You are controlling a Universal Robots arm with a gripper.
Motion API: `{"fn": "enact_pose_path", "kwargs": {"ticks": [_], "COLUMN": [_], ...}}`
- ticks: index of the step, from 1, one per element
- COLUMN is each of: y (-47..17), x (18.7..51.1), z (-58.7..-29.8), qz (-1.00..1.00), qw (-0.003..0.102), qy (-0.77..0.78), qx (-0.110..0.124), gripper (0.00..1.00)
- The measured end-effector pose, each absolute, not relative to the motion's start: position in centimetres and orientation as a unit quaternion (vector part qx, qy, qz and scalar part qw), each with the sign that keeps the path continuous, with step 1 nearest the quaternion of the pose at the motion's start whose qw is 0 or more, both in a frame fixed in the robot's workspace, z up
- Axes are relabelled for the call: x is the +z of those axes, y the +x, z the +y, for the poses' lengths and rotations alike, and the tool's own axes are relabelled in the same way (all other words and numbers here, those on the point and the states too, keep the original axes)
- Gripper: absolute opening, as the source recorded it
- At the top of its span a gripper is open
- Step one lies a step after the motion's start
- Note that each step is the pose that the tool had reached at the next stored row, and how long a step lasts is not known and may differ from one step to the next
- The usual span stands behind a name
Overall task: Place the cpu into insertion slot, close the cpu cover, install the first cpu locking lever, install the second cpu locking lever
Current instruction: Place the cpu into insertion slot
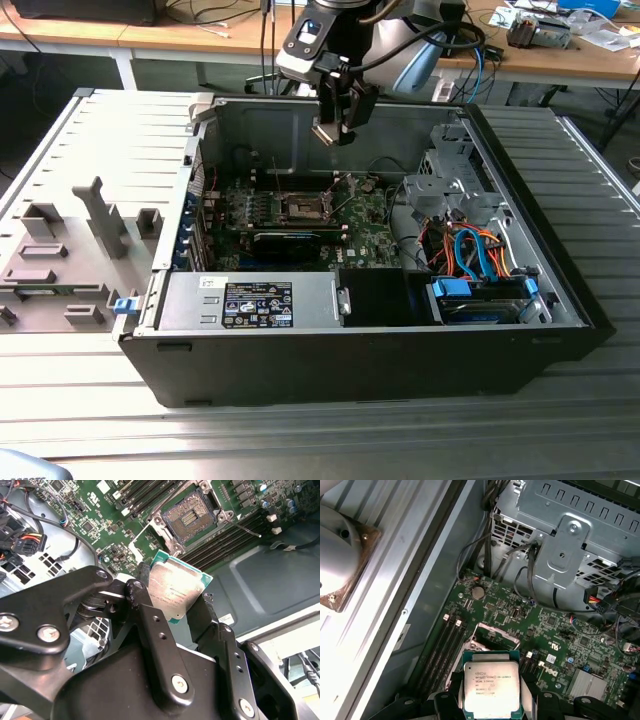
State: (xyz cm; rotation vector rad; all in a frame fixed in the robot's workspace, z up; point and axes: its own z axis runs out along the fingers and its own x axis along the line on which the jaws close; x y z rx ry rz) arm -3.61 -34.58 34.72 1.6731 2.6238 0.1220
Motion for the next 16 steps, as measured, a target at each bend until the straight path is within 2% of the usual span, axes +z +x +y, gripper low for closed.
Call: {"fn": "enact_pose_path", "kwargs": {"ticks": [16], "y": [-3.61], "x": [34.69], "z": [-34.58], "qz": [0.832], "qw": [0.014], "qy": [0.553], "qx": [0.039], "gripper": [0.54]}}
